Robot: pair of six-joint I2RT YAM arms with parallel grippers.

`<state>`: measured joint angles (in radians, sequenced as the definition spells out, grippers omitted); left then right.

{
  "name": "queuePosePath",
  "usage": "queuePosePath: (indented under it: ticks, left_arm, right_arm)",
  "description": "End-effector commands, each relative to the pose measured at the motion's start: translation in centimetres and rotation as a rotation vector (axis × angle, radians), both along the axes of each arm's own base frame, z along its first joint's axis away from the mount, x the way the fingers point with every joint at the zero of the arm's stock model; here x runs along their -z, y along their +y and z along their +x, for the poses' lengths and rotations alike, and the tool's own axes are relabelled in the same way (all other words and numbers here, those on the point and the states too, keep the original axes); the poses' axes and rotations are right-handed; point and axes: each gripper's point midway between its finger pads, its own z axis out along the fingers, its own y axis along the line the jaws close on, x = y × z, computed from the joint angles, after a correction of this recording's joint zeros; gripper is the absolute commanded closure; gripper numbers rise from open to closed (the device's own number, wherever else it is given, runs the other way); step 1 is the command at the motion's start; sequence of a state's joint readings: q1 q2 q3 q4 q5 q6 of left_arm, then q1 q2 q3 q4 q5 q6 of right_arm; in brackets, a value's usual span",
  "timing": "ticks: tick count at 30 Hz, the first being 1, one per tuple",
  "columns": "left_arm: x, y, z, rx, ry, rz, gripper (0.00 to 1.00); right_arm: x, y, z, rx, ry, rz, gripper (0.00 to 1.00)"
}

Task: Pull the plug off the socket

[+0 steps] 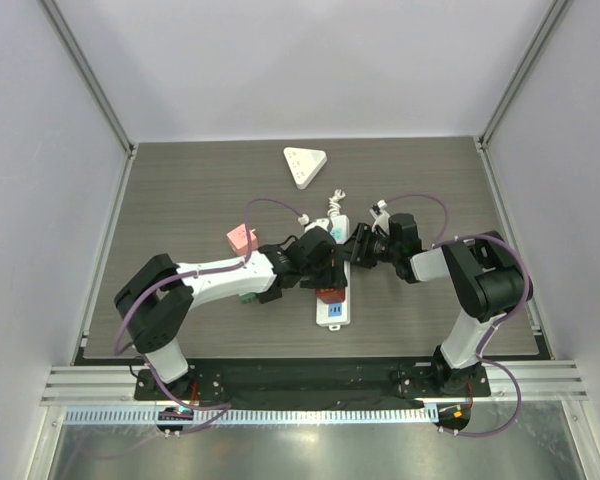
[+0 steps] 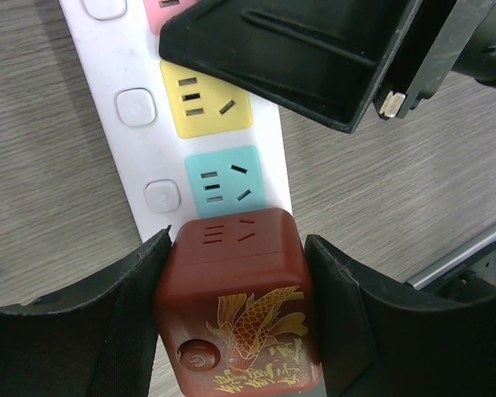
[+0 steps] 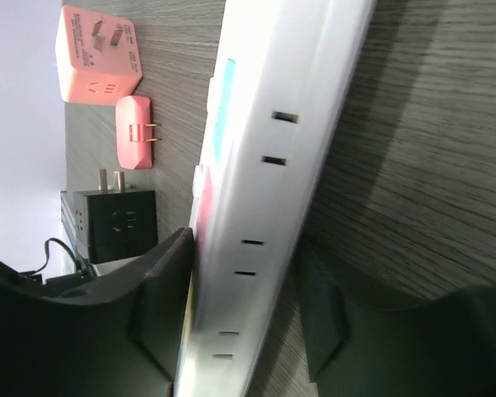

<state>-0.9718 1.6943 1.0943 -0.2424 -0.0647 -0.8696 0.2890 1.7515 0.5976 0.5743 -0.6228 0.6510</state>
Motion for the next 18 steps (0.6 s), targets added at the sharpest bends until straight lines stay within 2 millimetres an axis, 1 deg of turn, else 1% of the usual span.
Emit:
queuePosePath:
  ticks: [1,3,4,5,6,9,12,13,14,15,16,17,18]
  left_arm:
    - [-3.6,-3.3,1.6,0.0,-0.049,-0.151,1.0]
    - [-3.7,-3.5,1.6,0.005,-0.047,-0.154,1.0]
    - [-3.7,-3.5,1.6,0.008,-0.045,-0.153,1.0]
    - [-3.8,-3.7,1.6,0.01,-0.044,-0.157,1.0]
    - [-3.8,-3.7,1.5,0.014,-0.043,-0.158,1.0]
    - [-3.9,-3.6,1.3,0.017,-0.035,-0.164,1.0]
    - [-3.8,-2.9,1.4,0.001,-0.031,-0.169,1.0]
    - [-3.9,-2.8,1.1,0.012,-0.012,-0.184,1.0]
    - [-4.5,-2.8,1.2,0.008,-0.01,-0.211,1.0]
    - [-4.2,-2.4,1.0,0.005,0.002,-0.217,1.0]
    - [-4.3,-2.1,1.3,-0.004,0.008,-0.23,1.0]
    - [-4.8,-2.4,1.1,0.005,0.024,-0.267,1.0]
    - [-5.2,-2.2,1.1,0.006,0.028,-0.285,1.0]
  right_arm:
    - [1.9,0.1,-1.3,-0.019,0.064,-0.031,0.5]
    - [2.0,0.1,-1.3,-0.021,0.067,-0.034,0.59]
    - [2.1,0.1,-1.3,-0.021,0.069,-0.038,0.69]
    - [2.3,0.0,-1.3,-0.02,0.075,-0.043,0.74]
    - [2.2,0.0,-1.3,-0.022,0.073,-0.046,0.82]
    - [2.4,-0.2,-1.1,-0.018,0.073,-0.067,0.96]
    - [2.6,-0.4,-1.1,-0.015,0.068,-0.088,0.99]
    - [2.7,-0.6,-1.0,-0.01,0.068,-0.094,0.99]
    - [2.7,-0.6,-1.0,-0.012,0.064,-0.098,0.99]
    - [2.8,-0.7,-1.0,-0.009,0.065,-0.103,0.99]
    - [2.8,-0.6,-1.0,-0.01,0.065,-0.104,0.99]
    - [2.9,-0.7,-1.0,-0.007,0.071,-0.11,0.99]
    - [3.0,-0.6,-1.0,-0.01,0.073,-0.113,0.99]
